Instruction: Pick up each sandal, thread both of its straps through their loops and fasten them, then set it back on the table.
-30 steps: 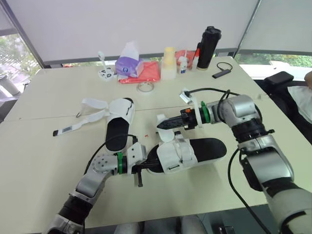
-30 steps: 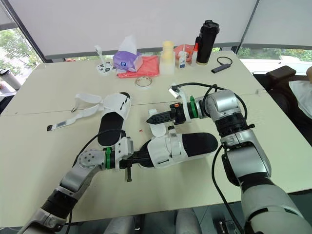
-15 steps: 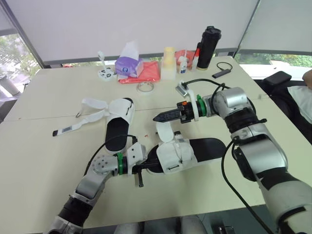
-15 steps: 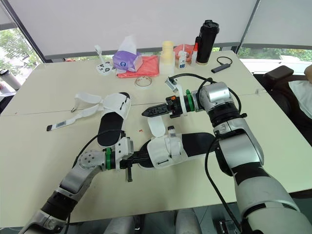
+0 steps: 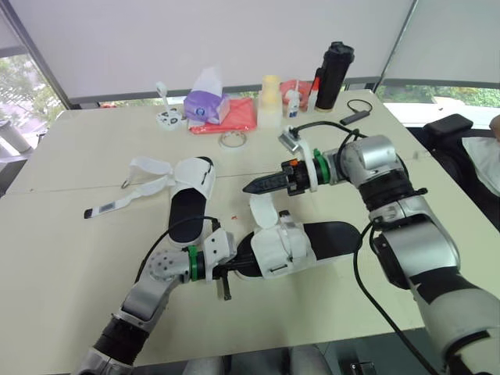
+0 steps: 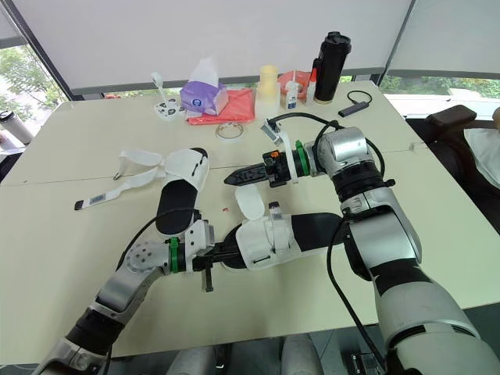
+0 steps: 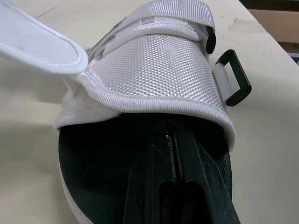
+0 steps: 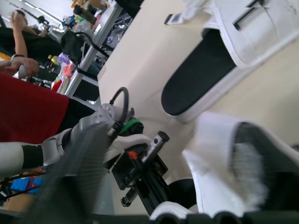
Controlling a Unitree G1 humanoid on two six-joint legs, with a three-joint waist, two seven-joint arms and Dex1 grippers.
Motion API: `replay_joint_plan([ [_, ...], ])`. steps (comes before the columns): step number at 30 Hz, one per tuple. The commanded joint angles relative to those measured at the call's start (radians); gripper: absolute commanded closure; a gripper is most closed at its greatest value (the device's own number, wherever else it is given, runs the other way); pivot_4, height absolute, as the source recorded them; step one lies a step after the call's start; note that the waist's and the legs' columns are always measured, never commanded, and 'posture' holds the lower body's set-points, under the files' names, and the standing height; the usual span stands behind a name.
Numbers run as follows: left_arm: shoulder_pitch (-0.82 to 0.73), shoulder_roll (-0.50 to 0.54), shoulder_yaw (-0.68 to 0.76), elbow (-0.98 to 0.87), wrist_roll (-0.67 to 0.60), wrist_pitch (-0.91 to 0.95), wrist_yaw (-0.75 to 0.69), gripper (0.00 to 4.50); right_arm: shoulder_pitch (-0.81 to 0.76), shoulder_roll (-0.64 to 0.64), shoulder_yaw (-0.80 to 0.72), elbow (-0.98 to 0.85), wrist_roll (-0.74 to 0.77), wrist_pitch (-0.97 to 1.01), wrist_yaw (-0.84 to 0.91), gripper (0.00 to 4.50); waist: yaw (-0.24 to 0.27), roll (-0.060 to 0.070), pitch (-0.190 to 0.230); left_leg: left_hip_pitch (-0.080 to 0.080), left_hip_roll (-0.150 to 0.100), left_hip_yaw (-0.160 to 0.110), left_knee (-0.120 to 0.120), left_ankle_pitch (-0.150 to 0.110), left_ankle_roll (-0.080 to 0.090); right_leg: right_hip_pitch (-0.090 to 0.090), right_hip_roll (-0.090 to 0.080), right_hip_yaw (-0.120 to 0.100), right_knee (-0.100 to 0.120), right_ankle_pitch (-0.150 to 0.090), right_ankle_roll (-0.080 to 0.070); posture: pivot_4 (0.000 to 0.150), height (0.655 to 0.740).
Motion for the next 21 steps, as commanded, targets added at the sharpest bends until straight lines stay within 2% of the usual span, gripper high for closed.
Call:
replay_joint_plan([
  [1, 0.011, -0.002, -0.007, -0.024, 0.005, 0.006, 0.001, 4.5, -0.012, 0.007, -0.039, -0.061, 0.036, 0.011, 0.005, 2.26, 0.0, 0.0, 0.0, 0.0, 0.0, 0.0, 0.0, 0.0, 0.0, 0.0, 0.0, 0.0, 0.0, 0.0, 0.0, 0.15, 0.74],
  [5, 0.014, -0.005, -0.007, -0.027, 0.005, 0.007, 0.001, 4.5, -0.005, 0.007, -0.046, -0.086, 0.048, 0.021, -0.001, 4.28, 0.0, 0.0, 0.0, 0.0, 0.0, 0.0, 0.0, 0.0, 0.0, 0.0, 0.0, 0.0, 0.0, 0.0, 0.0, 0.15, 0.74],
  [6, 0.015, -0.006, -0.008, -0.028, 0.005, 0.007, 0.001, 4.5, -0.004, 0.007, -0.047, -0.093, 0.05, 0.024, -0.003, 4.4, 0.0, 0.0, 0.0, 0.0, 0.0, 0.0, 0.0, 0.0, 0.0, 0.0, 0.0, 0.0, 0.0, 0.0, 0.0, 0.15, 0.74],
  [13, 0.017, -0.008, -0.01, -0.029, 0.006, 0.006, 0.001, 4.5, 0.033, -0.019, -0.061, -0.232, 0.077, 0.007, -0.019, 4.4, 0.001, 0.0, 0.0, 0.0, 0.0, 0.0, 0.0, 0.0, 0.0, 0.0, 0.0, 0.0, 0.0, 0.0, 0.0, 0.15, 0.74],
  [18, 0.016, -0.006, -0.006, -0.025, 0.006, 0.006, 0.001, 4.5, 0.192, -0.098, -0.051, -0.579, 0.077, -0.105, -0.049, 4.4, 0.004, 0.0, 0.0, 0.0, 0.0, 0.0, 0.0, 0.0, 0.0, 0.0, 0.0, 0.0, 0.0, 0.0, 0.0, 0.15, 0.74],
  [21, 0.017, -0.001, 0.001, -0.018, 0.002, 0.006, -0.001, 4.5, 0.356, -0.197, -0.017, -0.821, 0.035, -0.243, -0.049, 4.4, 0.008, 0.0, 0.0, 0.0, 0.0, -0.001, 0.0, 0.0, 0.0, 0.001, 0.0, 0.0, 0.0, 0.0, 0.0, 0.15, 0.74],
])
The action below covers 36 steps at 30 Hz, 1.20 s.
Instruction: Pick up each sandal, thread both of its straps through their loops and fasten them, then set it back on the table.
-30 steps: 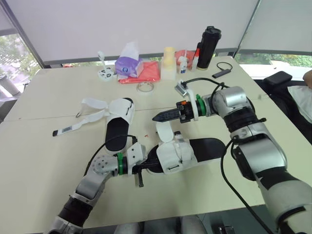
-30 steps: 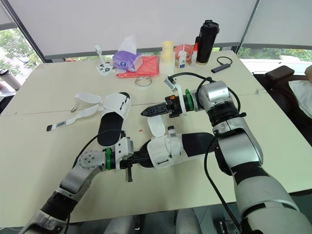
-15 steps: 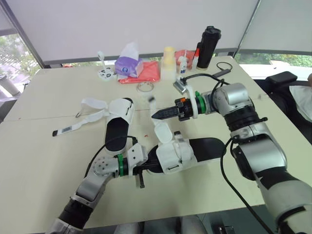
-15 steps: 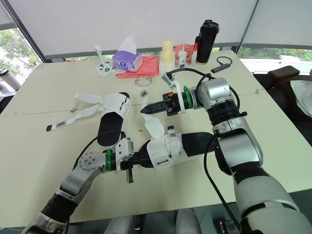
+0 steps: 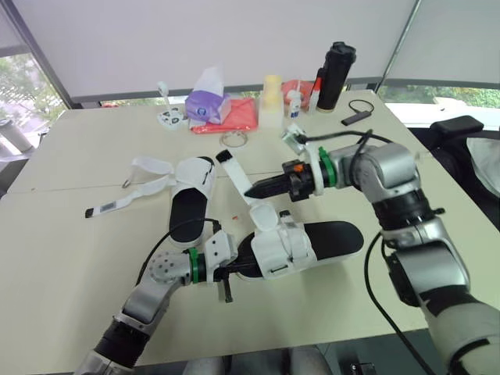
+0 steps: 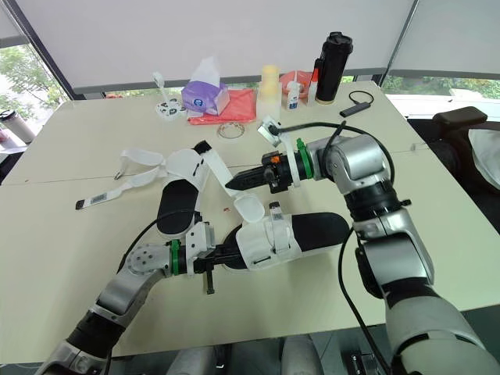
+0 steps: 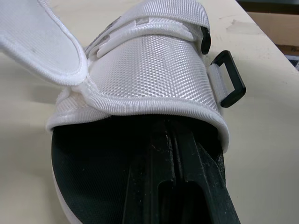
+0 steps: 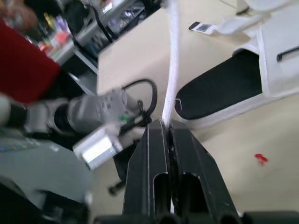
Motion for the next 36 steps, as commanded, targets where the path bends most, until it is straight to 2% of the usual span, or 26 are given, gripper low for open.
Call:
replay_joint_plan([
  [1, 0.005, 0.008, 0.009, -0.004, -0.001, 0.005, -0.004, 4.5, 0.139, -0.097, 0.018, -0.266, -0.03, -0.157, 0.007, 4.4, 0.0, 0.0, 0.0, 0.0, 0.0, 0.0, 0.0, 0.0, 0.0, 0.0, 0.0, 0.0, 0.0, 0.0, 0.0, 0.15, 0.74],
  [7, -0.017, 0.012, 0.037, 0.016, -0.027, 0.029, -0.016, 4.5, 0.355, -0.213, 0.089, -0.47, -0.163, -0.458, -0.005, 4.4, -0.004, 0.0, 0.0, 0.001, 0.001, 0.001, 0.001, 0.0, 0.0, 0.001, 0.0, 0.0, -0.001, 0.0, 0.0, 0.15, 0.74],
  [11, -0.029, 0.02, 0.045, 0.031, -0.034, 0.033, -0.03, 4.5, 0.444, -0.224, 0.145, -0.423, -0.362, -0.833, -0.07, 4.4, -0.002, 0.0, 0.0, 0.002, 0.001, 0.002, 0.001, 0.0, 0.0, 0.002, 0.0, 0.0, -0.001, 0.0, 0.0, 0.15, 0.74],
  [16, -0.032, 0.028, 0.047, 0.034, -0.036, 0.037, -0.044, 4.5, 0.502, -0.225, 0.167, -0.303, -0.512, -1.183, -0.143, 4.4, -0.002, -0.001, 0.0, 0.002, 0.001, 0.002, 0.001, 0.0, -0.001, 0.002, 0.0, 0.0, -0.001, 0.0, 0.0, 0.15, 0.74],
  [22, -0.027, 0.028, 0.049, 0.031, -0.032, 0.039, -0.051, 4.5, 0.529, -0.236, 0.155, -0.251, -0.585, -1.397, -0.196, 4.4, -0.001, -0.001, 0.0, 0.008, 0.001, 0.001, 0.001, 0.0, -0.001, 0.009, 0.0, 0.0, -0.002, 0.0, 0.0, 0.15, 0.74],
  [27, -0.024, 0.024, 0.045, 0.03, -0.028, 0.041, -0.047, 4.5, 0.563, -0.277, 0.143, -0.278, -0.626, -1.535, -0.224, 4.4, 0.002, -0.001, 0.0, 0.011, 0.002, 0.001, 0.0, 0.0, -0.001, 0.012, 0.0, 0.0, -0.003, -0.002, -0.004, 0.15, 0.74],
  [30, -0.027, 0.019, 0.042, 0.037, -0.026, 0.039, -0.045, 4.5, 0.584, -0.306, 0.132, -0.313, -0.641, -1.617, -0.243, 3.56, 0.002, -0.001, 0.0, 0.011, 0.001, 0.001, 0.0, 0.0, -0.001, 0.013, 0.0, 0.0, -0.004, -0.002, -0.004, 0.15, 0.74],
  [34, -0.032, 0.015, 0.04, 0.048, -0.023, 0.034, -0.048, 4.5, 0.592, -0.329, 0.12, -0.333, -0.685, -1.713, -0.276, 1.74, 0.002, -0.001, 0.0, 0.014, 0.002, 0.001, -0.001, 0.0, -0.001, 0.016, 0.0, 0.0, -0.005, -0.003, -0.004, 0.15, 0.74],
  [36, -0.034, 0.014, 0.039, 0.054, -0.022, 0.031, -0.051, 4.5, 0.602, -0.343, 0.115, -0.345, -0.684, -1.735, -0.28, 0.65, 0.003, -0.001, 0.0, 0.016, 0.002, 0.001, -0.002, 0.0, -0.001, 0.017, -0.001, 0.001, -0.005, -0.003, -0.004, 0.15, 0.74],
])
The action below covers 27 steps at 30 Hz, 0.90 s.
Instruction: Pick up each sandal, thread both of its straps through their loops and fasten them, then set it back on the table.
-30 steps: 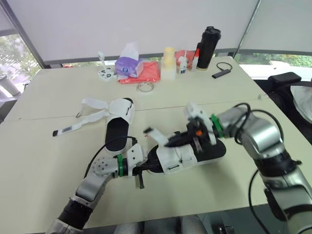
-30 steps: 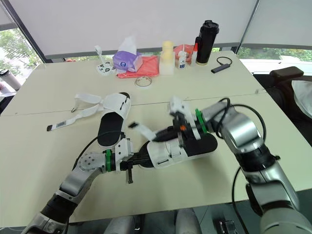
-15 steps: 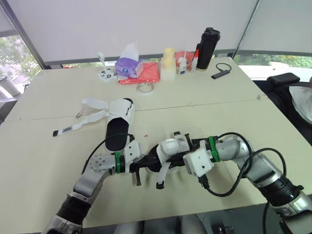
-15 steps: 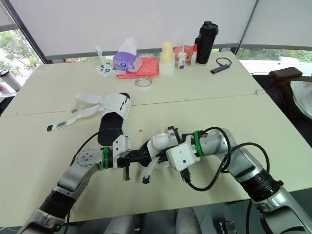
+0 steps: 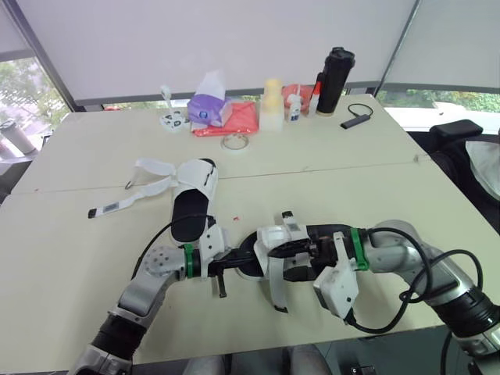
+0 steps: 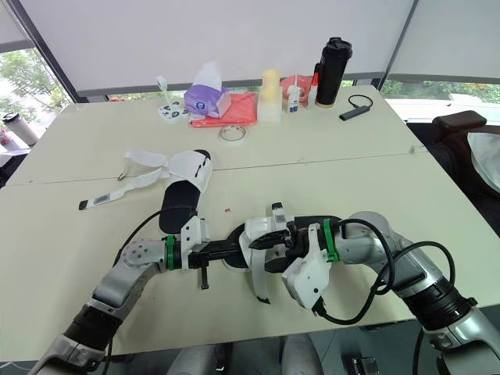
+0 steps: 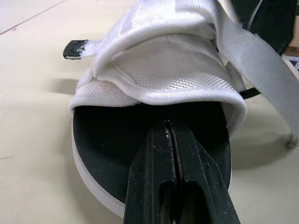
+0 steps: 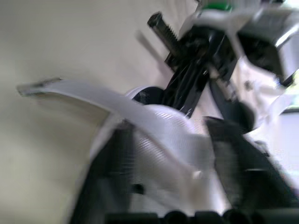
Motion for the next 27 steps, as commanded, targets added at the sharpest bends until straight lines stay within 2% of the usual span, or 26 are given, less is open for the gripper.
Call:
replay_joint_plan([
  [1, -0.001, 0.0, 0.0, 0.014, 0.004, -0.008, -0.007, 4.5, 0.035, -0.044, -0.003, -0.039, -0.008, -0.044, 0.008, 0.22, 0.001, 0.0, 0.0, 0.0, 0.0, 0.0, 0.0, 0.0, 0.0, 0.0, 0.0, 0.0, 0.0, 0.0, 0.0, 0.15, 0.74],
  [2, -0.002, 0.0, 0.0, 0.015, 0.004, -0.009, -0.009, 4.5, 0.045, -0.059, -0.009, -0.054, 0.012, -0.034, 0.016, 0.05, 0.003, -0.001, 0.0, 0.0, 0.0, 0.0, 0.0, 0.0, 0.0, 0.0, 0.0, 0.0, 0.0, 0.0, 0.0, 0.15, 0.74],
  [11, -0.018, -0.006, -0.001, 0.044, 0.01, -0.026, -0.025, 4.5, 0.166, -0.257, -0.074, -0.117, 0.134, -0.012, 0.085, 0.05, 0.0, -0.001, 0.001, 0.0, 0.001, 0.0, 0.0, 0.0, 0.0, 0.0, -0.002, 0.001, 0.0, -0.001, 0.0, 0.15, 0.74],
  [13, -0.021, -0.009, -0.004, 0.051, 0.011, -0.033, -0.026, 4.5, 0.214, -0.305, -0.109, -0.127, 0.258, 0.151, 0.119, 0.05, 0.0, -0.001, 0.001, 0.0, 0.001, -0.001, 0.0, 0.0, 0.0, 0.0, -0.002, 0.002, 0.0, -0.001, 0.0, 0.15, 0.74],
  [17, -0.025, -0.018, -0.008, 0.059, 0.013, -0.039, -0.026, 4.5, 0.277, -0.421, -0.19, -0.237, 0.713, 0.759, 0.151, 0.05, 0.002, -0.001, 0.001, 0.0, 0.002, -0.002, 0.0, 0.0, 0.0, 0.0, -0.003, 0.002, -0.001, -0.001, 0.0, 0.15, 0.74],
  [22, -0.025, -0.027, -0.014, 0.058, 0.016, -0.039, -0.023, 4.5, 0.115, -0.44, -0.18, -0.23, 1.187, 1.425, 0.112, 0.05, 0.0, -0.001, 0.001, 0.0, 0.003, -0.002, 0.0, 0.0, 0.001, 0.0, -0.003, 0.002, -0.001, -0.001, -0.001, 0.15, 0.74],
  [27, -0.026, -0.034, -0.015, 0.056, 0.02, -0.038, -0.02, 4.5, 0.011, -0.335, -0.177, -0.179, 1.392, 1.748, 0.011, 0.05, 0.01, -0.001, 0.001, -0.005, 0.002, -0.002, 0.0, -0.001, 0.001, -0.004, -0.003, 0.002, -0.003, -0.001, -0.001, 0.15, 0.74],
])
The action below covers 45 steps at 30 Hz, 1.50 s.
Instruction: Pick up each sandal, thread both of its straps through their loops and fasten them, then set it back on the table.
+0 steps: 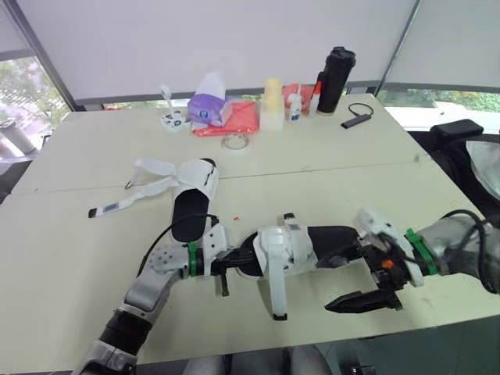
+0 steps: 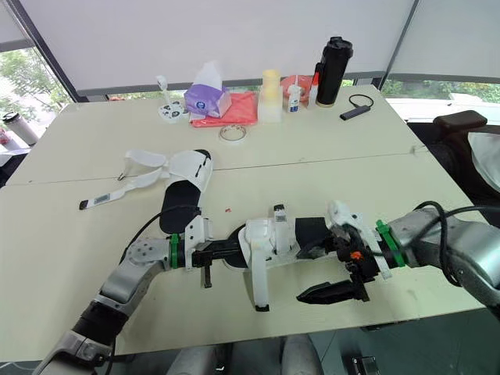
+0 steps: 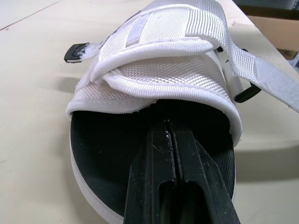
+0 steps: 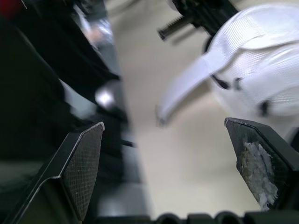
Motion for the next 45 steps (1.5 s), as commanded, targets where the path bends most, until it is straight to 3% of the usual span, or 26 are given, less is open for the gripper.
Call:
replay_joint_plan([
  [1, 0.002, -0.002, -0.007, -0.008, 0.012, -0.009, 0.002, 4.5, -0.044, 0.064, -0.013, 0.025, 0.144, 0.195, -0.082, 0.05, 0.008, 0.0, 0.0, -0.003, 0.0, 0.0, 0.0, 0.0, 0.0, -0.002, 0.0, 0.0, 0.0, 0.0, 0.0, 0.15, 0.74],
  [5, -0.001, -0.005, -0.009, -0.002, 0.019, -0.017, 0.003, 4.5, -0.063, 0.157, -0.038, 0.067, 0.206, 0.312, -0.184, 0.05, 0.017, 0.0, 0.0, -0.011, -0.001, 0.001, 0.002, 0.0, 0.0, -0.01, 0.0, 0.0, 0.001, 0.001, 0.001, 0.15, 0.74],
  [16, -0.014, -0.014, -0.02, 0.021, 0.031, -0.042, -0.001, 4.5, -0.074, 0.38, -0.097, 0.19, 0.386, 0.487, -0.459, 0.05, 0.016, 0.0, 0.0, -0.01, -0.002, 0.004, 0.004, 0.0, 0.001, -0.009, 0.001, -0.001, 0.002, 0.001, 0.001, 0.15, 0.74],
  [23, -0.008, -0.006, -0.02, 0.01, 0.026, -0.038, -0.001, 4.5, -0.091, 0.464, -0.092, 0.209, 0.439, 0.513, -0.583, 0.05, 0.016, 0.0, 0.0, -0.01, -0.002, 0.003, 0.004, 0.0, 0.001, -0.009, 0.002, -0.001, 0.003, 0.001, 0.001, 0.15, 0.74],
  [41, 0.041, 0.015, -0.015, -0.055, 0.017, -0.004, 0.018, 4.5, -0.023, 0.572, -0.069, 0.207, 0.446, 0.523, -0.711, 0.05, 0.014, 0.0, -0.001, -0.01, -0.002, 0.003, 0.004, 0.0, 0.001, -0.009, 0.003, -0.001, 0.003, 0.002, 0.002, 0.15, 0.74],
  [43, 0.043, 0.017, -0.014, -0.06, 0.016, 0.001, 0.017, 4.5, -0.025, 0.587, -0.067, 0.214, 0.44, 0.52, -0.721, 0.56, 0.014, 0.0, -0.001, -0.01, -0.002, 0.003, 0.004, 0.0, 0.001, -0.009, 0.003, -0.001, 0.003, 0.002, 0.002, 0.15, 0.74],
  [45, 0.046, 0.02, -0.013, -0.065, 0.015, 0.004, 0.017, 4.5, -0.023, 0.598, -0.067, 0.214, 0.435, 0.519, -0.727, 1.37, 0.014, 0.0, -0.001, -0.01, -0.002, 0.003, 0.004, 0.0, 0.001, -0.009, 0.003, -0.001, 0.003, 0.002, 0.002, 0.15, 0.74],
])
